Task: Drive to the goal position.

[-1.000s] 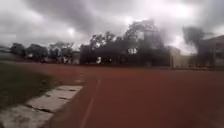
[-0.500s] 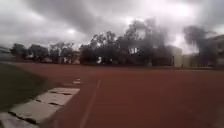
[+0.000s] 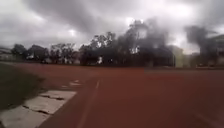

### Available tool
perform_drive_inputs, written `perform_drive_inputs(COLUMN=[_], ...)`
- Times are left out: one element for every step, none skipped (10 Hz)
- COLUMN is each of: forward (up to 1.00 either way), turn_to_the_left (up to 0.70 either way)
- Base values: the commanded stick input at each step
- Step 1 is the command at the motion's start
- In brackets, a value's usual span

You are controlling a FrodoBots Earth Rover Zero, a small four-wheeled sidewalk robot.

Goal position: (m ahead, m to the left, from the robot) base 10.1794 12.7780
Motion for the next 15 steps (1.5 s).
perform_drive_inputs(forward=[0.70, 0.70, 0.70, 0.70, 0.70, 0.70, 0.70, 0.70, 0.70, 0.70, 0.70, 0.70, 0.70, 0.70, 0.70], turn_to_the_left=[0.00, 0.00, 0.00, 0.00, 0.00, 0.00, 0.00, 0.00, 0.00, 0.00, 0.00, 0.00, 0.00, 0.00, 0.00])
